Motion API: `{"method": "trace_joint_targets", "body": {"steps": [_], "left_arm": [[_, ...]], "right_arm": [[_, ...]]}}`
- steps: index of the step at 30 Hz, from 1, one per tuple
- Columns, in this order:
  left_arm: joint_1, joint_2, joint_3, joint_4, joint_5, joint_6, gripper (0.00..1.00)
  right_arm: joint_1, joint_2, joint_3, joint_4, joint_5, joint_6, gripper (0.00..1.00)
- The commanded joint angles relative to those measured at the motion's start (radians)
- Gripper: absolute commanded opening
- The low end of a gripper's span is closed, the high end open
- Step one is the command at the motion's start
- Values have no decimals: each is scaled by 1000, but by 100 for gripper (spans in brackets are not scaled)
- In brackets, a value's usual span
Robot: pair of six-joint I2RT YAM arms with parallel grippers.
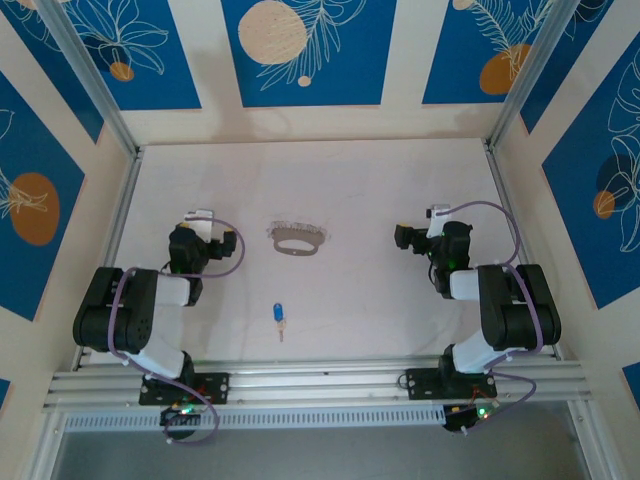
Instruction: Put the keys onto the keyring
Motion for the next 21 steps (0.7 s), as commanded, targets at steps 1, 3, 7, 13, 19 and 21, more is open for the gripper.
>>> {"method": "trace_joint_targets", "body": {"steps": [1,3,7,13,19,21], "left_arm": [[6,0,-2,8,-7,-12,100],[12,-1,0,5,4,-16,100],[13,-1,0,7,10,-15,100],[13,-14,-12,18,34,-6,100],[12,-137,54,-209,-32,-23,100],[11,-181,100,-333,-79,-45,100]], "right_arm": [[-12,-2,27,-1,-32,-17,99],[-13,-1,27,-1,-33,-17,99],[-21,-1,27,-1,-56,-13,99],[-17,-70,81,-146,-63,-21,86],[-29,-196,244,-504,-29,110,89],[-55,-214,316,-642,2,238,99]]}}
